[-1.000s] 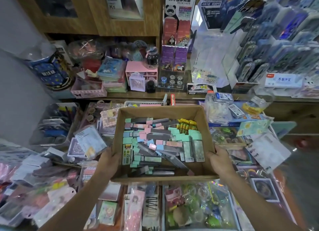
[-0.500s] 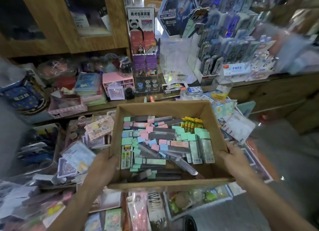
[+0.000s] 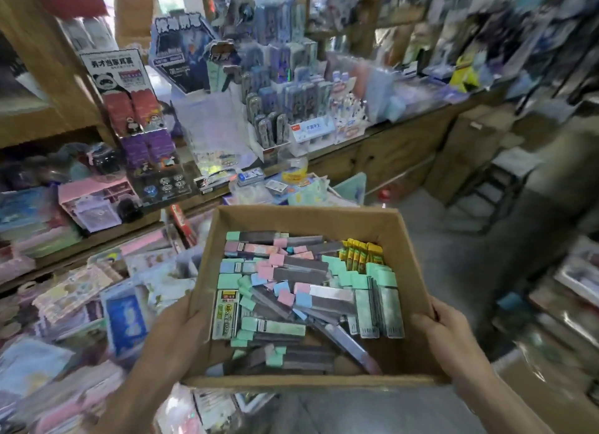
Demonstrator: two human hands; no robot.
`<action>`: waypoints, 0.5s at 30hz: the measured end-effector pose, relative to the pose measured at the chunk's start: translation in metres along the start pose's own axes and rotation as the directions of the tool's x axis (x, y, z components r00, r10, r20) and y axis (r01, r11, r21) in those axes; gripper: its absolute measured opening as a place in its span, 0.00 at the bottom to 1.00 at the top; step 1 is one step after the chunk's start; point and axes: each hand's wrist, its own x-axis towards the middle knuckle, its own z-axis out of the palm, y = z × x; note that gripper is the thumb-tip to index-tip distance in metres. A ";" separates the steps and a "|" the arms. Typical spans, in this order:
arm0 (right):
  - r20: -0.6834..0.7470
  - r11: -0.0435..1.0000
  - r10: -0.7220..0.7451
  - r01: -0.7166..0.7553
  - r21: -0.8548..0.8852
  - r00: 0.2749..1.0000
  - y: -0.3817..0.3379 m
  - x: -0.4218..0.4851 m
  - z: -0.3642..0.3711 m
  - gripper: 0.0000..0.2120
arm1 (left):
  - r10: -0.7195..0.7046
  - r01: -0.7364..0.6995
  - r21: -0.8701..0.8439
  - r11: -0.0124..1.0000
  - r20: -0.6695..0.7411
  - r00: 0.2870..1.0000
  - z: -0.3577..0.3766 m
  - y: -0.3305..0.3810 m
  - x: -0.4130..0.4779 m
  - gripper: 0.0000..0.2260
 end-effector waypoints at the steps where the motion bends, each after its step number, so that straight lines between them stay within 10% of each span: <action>1: -0.022 1.000 0.015 -0.015 0.009 1.000 0.010 0.001 -0.018 0.14 | 0.014 -0.014 0.007 1.000 0.015 1.000 0.017 0.010 -0.007 0.08; 15: -0.220 0.992 0.130 -0.127 0.027 0.967 0.111 0.033 -0.291 0.14 | 0.032 -0.049 0.063 0.997 0.254 0.967 0.279 0.126 -0.070 0.15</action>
